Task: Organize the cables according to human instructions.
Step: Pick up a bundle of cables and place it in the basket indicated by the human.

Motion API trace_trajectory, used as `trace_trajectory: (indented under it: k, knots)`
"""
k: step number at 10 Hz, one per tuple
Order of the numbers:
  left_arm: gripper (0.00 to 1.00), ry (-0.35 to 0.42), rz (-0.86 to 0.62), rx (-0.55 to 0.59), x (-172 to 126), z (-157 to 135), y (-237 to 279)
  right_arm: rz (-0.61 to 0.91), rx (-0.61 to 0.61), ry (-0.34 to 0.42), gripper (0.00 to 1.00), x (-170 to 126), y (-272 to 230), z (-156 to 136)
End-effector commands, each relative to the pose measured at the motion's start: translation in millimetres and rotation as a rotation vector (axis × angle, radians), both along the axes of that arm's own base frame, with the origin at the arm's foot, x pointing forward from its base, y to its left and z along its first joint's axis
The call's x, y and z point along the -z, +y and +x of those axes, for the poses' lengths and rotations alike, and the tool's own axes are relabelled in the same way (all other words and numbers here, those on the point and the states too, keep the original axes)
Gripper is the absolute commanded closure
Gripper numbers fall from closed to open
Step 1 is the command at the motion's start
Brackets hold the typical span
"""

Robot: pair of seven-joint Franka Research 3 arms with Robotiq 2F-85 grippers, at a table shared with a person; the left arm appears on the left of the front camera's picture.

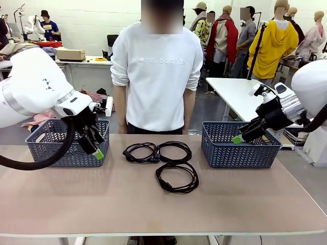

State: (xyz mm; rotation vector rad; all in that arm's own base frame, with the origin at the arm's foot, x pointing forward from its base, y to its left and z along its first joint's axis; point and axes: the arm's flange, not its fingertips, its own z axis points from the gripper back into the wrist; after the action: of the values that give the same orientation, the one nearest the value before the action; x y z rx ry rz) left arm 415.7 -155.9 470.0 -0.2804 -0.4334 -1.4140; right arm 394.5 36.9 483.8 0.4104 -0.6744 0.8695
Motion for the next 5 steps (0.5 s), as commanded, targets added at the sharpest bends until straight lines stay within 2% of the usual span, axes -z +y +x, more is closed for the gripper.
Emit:
trace_trajectory:
  k: [1, 5]
  knots:
    - [0.0, -0.003, 0.0, 0.0, -1.1, 0.5, 0.5, 0.021, -0.024, -0.018, 0.0, 0.1, -0.8, 3.5]
    - [0.0, -0.003, 0.0, 0.0, -1.1, 0.5, 0.5, 0.021, -0.024, -0.018, 0.0, 0.1, -0.8, 3.5]
